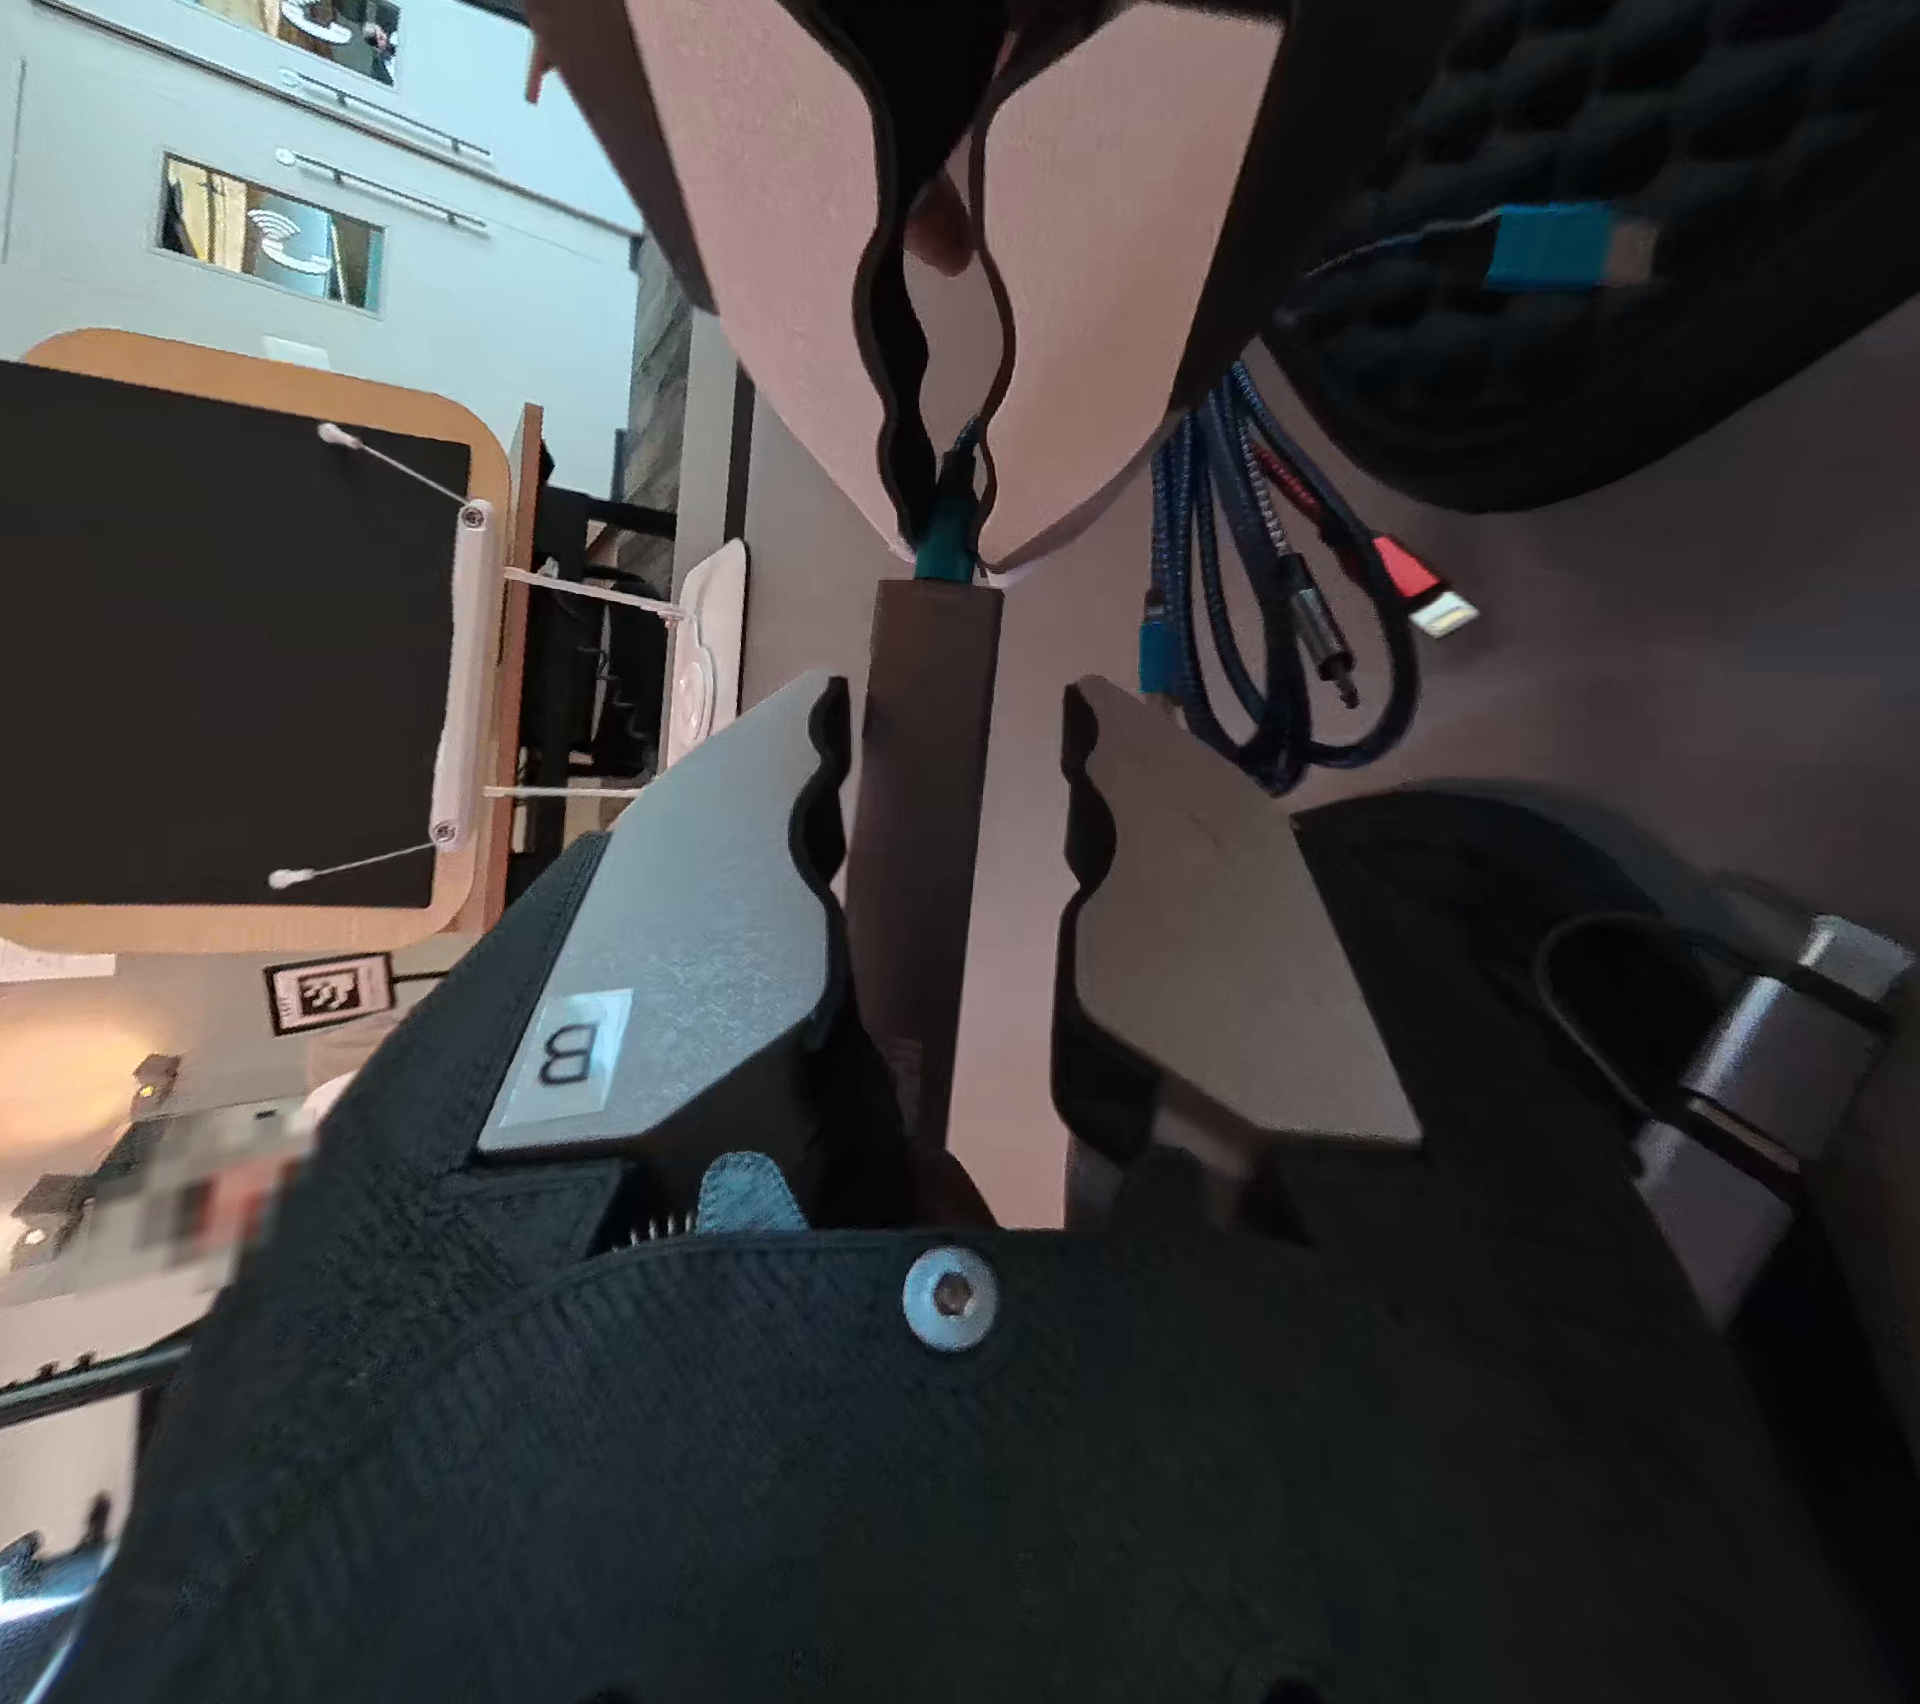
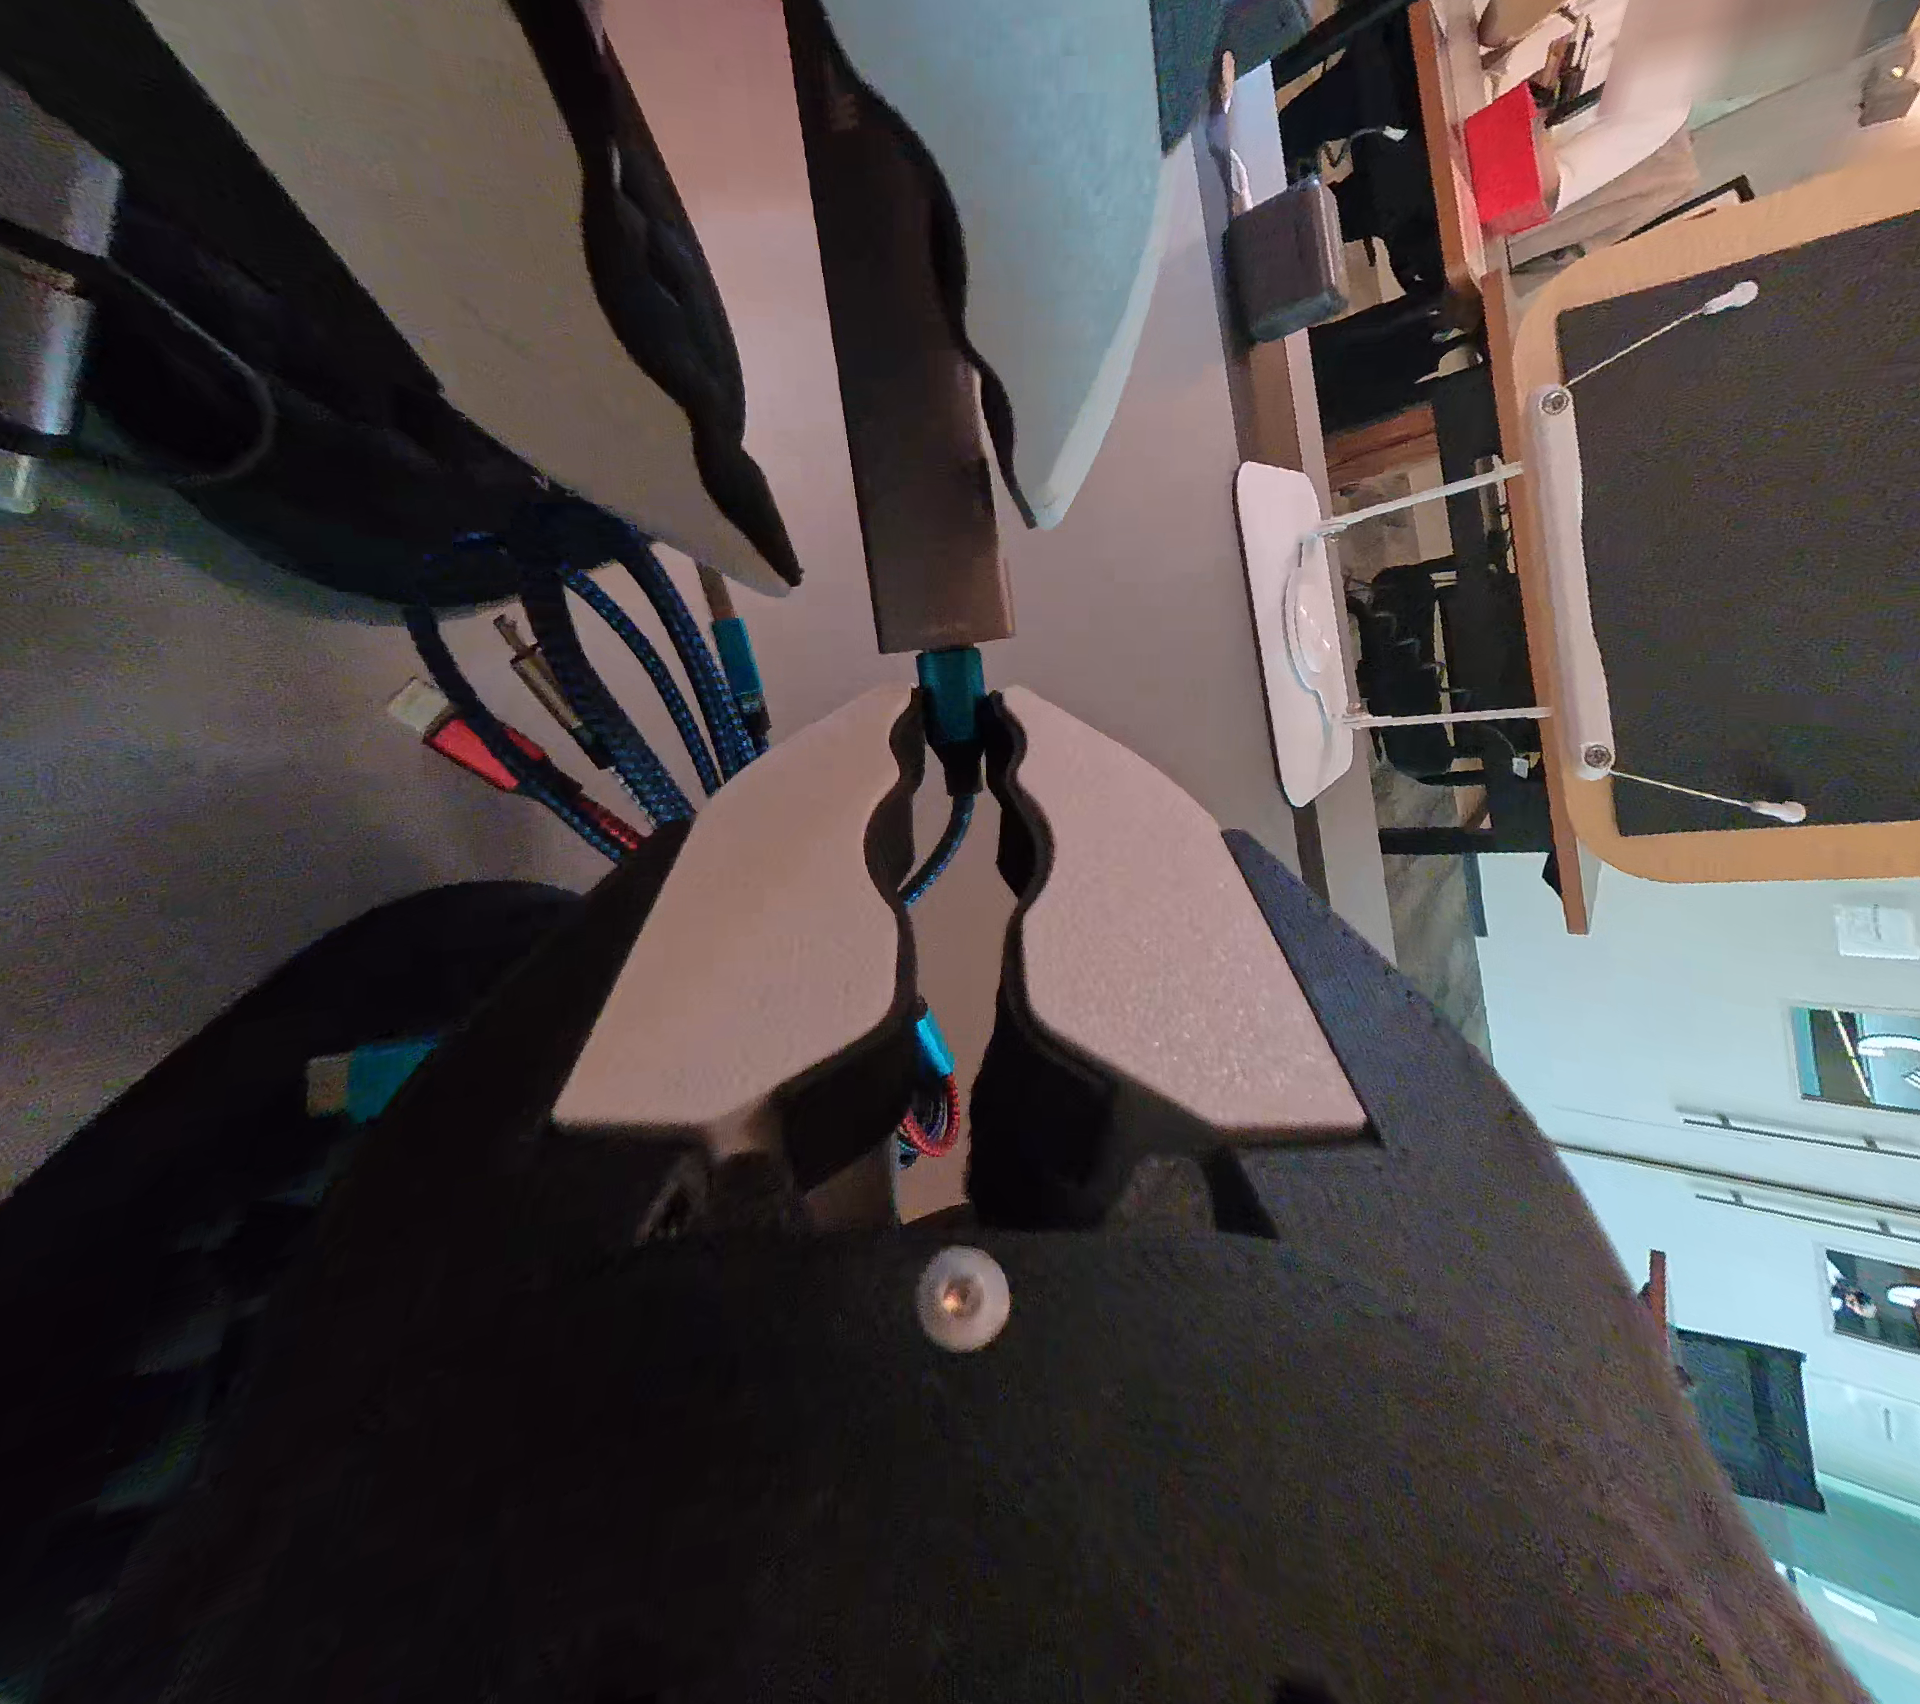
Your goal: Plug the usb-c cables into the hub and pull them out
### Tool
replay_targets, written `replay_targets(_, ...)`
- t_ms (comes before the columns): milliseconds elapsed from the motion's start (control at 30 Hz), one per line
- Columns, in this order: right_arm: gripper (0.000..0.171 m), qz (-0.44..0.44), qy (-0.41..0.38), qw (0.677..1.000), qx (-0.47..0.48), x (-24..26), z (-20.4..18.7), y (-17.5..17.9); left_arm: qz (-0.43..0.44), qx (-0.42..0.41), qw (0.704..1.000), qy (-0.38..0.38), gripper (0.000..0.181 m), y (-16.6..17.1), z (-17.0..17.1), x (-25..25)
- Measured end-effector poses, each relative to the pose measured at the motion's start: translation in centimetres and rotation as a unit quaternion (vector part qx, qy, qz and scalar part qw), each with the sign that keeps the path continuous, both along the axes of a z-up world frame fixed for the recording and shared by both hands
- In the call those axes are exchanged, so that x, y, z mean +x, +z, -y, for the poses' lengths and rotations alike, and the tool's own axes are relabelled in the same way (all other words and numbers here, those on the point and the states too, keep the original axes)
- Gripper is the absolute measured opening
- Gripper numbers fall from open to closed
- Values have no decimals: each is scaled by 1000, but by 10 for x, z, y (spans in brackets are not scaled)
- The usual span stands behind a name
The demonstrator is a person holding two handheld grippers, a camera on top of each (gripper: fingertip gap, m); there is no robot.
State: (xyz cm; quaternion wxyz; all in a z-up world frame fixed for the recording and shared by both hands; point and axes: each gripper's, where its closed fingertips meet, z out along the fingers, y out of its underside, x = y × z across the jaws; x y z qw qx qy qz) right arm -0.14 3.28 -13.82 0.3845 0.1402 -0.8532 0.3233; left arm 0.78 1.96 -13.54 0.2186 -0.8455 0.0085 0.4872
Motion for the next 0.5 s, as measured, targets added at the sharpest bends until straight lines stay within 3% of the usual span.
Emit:
replay_targets(200,10,24,46,998,-39,17,9,8,-49,-37,998,30,21,-2,8,-14)
replay_targets(367,10,7,77,996,-49,23,10,10,-22,13,1000,1,20,-6,5,-10)
replay_targets(500,11,-35,65,997,-33,17,11,7,-35,2,999,4,20,-6,7,-12)
